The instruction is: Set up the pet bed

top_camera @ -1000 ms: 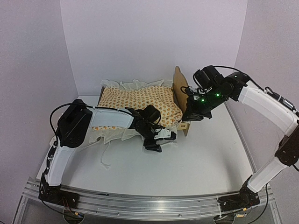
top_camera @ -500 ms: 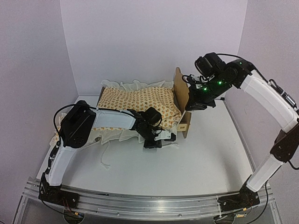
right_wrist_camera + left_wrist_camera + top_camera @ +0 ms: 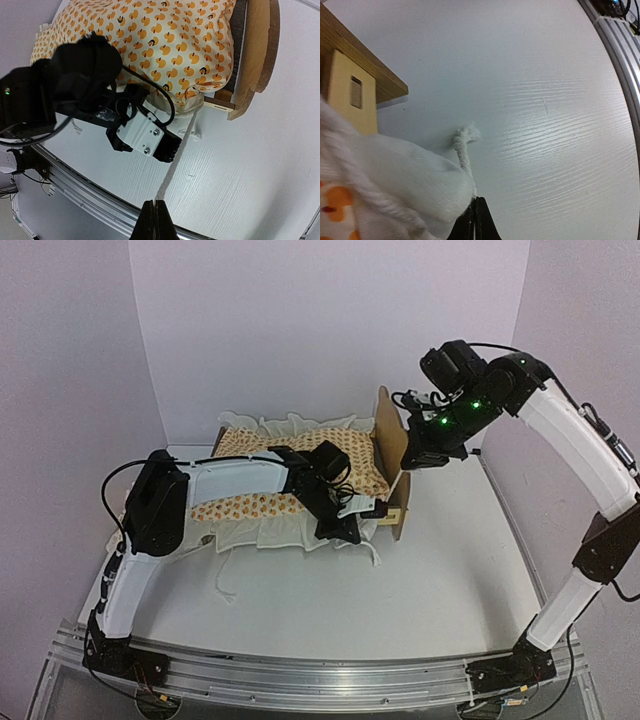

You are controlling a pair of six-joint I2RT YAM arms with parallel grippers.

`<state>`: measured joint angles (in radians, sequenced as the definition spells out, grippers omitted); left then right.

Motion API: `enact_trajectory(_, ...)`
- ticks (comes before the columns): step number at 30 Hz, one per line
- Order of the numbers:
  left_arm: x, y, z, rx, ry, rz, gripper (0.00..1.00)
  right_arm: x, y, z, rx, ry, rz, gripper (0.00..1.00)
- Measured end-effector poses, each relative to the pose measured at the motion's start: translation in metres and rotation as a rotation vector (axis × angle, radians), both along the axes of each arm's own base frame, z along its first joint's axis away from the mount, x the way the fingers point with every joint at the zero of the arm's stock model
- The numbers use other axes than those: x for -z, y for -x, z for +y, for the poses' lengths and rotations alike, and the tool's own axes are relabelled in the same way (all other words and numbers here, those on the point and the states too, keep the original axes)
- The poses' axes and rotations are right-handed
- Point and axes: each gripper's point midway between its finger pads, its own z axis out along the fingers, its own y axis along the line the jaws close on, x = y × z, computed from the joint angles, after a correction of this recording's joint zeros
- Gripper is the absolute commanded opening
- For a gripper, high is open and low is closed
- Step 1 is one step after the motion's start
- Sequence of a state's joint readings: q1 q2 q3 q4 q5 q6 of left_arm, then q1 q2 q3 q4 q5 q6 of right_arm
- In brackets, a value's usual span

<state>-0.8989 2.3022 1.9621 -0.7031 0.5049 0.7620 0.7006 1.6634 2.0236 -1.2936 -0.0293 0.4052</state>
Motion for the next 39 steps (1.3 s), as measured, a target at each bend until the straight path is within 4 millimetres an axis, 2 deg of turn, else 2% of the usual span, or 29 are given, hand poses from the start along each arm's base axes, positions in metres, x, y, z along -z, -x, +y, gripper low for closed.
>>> enact_trajectory(7, -0.076, 0.02, 0.001, 0.077, 0.121, 0.113, 0.0, 0.049, 0.011, 0.005, -0.039, 0.034, 0.116, 0.0)
enact_trajectory(8, -0.092, 0.024, 0.001, 0.087, 0.155, 0.131, 0.0, 0.054, 0.013, 0.004, -0.043, 0.034, 0.123, 0.0)
enact_trajectory(13, -0.135, 0.033, -0.005, 0.097, 0.25, 0.187, 0.0, 0.103, 0.048, -0.02, -0.035, 0.063, 0.252, 0.0)
enact_trajectory(17, -0.147, 0.034, -0.009, 0.07, 0.285, 0.25, 0.0, 0.134, 0.09, -0.039, -0.01, 0.021, 0.372, 0.0)
enact_trajectory(21, -0.148, 0.025, -0.011, 0.006, 0.299, 0.295, 0.0, 0.146, 0.122, -0.048, 0.004, -0.062, 0.417, 0.0)
enact_trajectory(23, -0.152, 0.017, -0.017, -0.028, 0.323, 0.308, 0.0, 0.149, 0.128, -0.048, 0.008, -0.126, 0.396, 0.0)
enact_trajectory(29, -0.168, -0.008, -0.042, -0.083, 0.421, 0.319, 0.0, 0.16, 0.134, -0.046, 0.048, -0.227, 0.385, 0.0)
enact_trajectory(31, -0.17, -0.01, -0.046, -0.074, 0.439, 0.313, 0.01, 0.162, 0.134, -0.044, 0.064, -0.236, 0.4, 0.0)
enact_trajectory(33, -0.168, -0.01, -0.046, -0.058, 0.443, 0.3, 0.0, 0.155, 0.131, -0.042, 0.066, -0.253, 0.389, 0.0)
enact_trajectory(35, -0.166, -0.011, -0.047, -0.054, 0.444, 0.273, 0.0, 0.134, 0.123, -0.035, 0.052, -0.29, 0.35, 0.0)
enact_trajectory(39, -0.156, -0.018, -0.052, -0.071, 0.437, 0.222, 0.0, 0.071, 0.102, -0.008, -0.041, -0.399, 0.201, 0.0)
